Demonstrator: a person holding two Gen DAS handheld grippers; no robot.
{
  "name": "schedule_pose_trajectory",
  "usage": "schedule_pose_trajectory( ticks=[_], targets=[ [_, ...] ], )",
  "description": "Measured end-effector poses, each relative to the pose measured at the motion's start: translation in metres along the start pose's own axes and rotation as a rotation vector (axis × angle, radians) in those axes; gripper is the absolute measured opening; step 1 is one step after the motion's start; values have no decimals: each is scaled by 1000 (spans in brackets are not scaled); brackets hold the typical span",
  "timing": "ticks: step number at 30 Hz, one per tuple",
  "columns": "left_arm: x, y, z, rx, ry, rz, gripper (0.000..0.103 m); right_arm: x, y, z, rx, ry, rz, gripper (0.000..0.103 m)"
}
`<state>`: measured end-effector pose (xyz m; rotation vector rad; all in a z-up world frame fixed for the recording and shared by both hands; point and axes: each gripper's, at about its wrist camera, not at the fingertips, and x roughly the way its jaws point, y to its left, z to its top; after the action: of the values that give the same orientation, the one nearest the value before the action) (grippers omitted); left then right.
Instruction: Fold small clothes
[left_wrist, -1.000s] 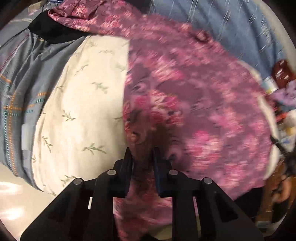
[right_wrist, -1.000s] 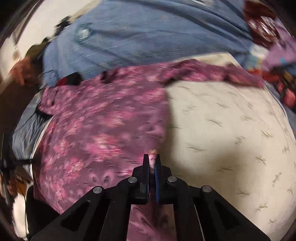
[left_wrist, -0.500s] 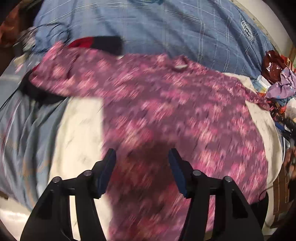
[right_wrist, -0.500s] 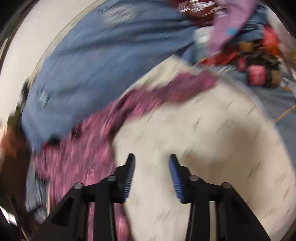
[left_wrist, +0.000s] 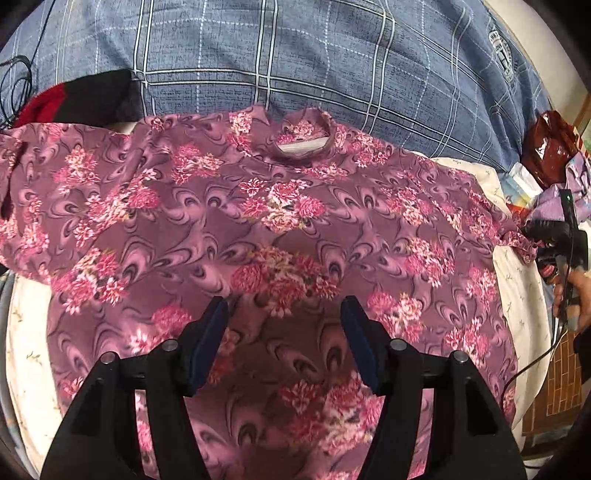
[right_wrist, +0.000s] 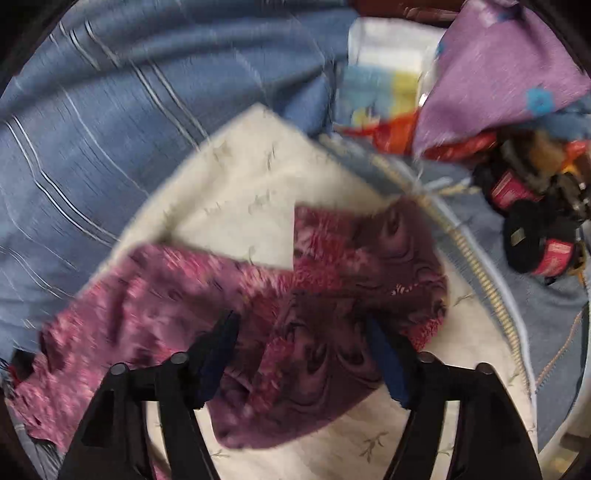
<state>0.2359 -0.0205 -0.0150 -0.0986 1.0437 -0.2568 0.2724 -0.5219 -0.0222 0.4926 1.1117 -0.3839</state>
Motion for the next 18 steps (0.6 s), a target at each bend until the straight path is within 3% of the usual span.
schedule_pose_trajectory(
  ticks=[1, 2, 3, 5, 7, 8, 10, 12, 14, 16, 18],
  targets=[
    [0, 3, 1, 0, -3, -2, 62, -2, 0, 1, -27, -17, 14, 13],
    [0, 7, 2, -1, -11, 1, 62, -6, -2, 5, -50, -22, 64, 5],
    [-1, 10, 2, -5, -19, 8, 62, -19, -6, 11, -48, -66, 106, 5],
    [-1, 21, 1, -35, -36, 21, 63, -64, -26, 22, -5, -256, 208, 5],
    [2, 33, -2, -99, -50, 0, 63, -87, -55, 27, 64, -394, 235, 4],
    [5, 38, -3, -131, -55, -14, 63, -83, -69, 28, 95, -403, 193, 4],
    [13, 43, -5, -161, -50, -21, 63, -58, -94, 26, 152, -336, 138, 5],
    [14, 37, -3, -109, -67, 14, 63, -37, -116, 17, 216, -280, 148, 11],
    [16, 30, -2, -75, -82, 42, 63, -33, -140, 2, 296, -297, 232, 16],
    [19, 27, -2, -69, -89, 39, 66, -38, -156, -9, 382, -336, 305, 32],
    [21, 22, -2, -46, -95, 51, 69, -42, -169, -15, 456, -377, 371, 60]
  ],
)
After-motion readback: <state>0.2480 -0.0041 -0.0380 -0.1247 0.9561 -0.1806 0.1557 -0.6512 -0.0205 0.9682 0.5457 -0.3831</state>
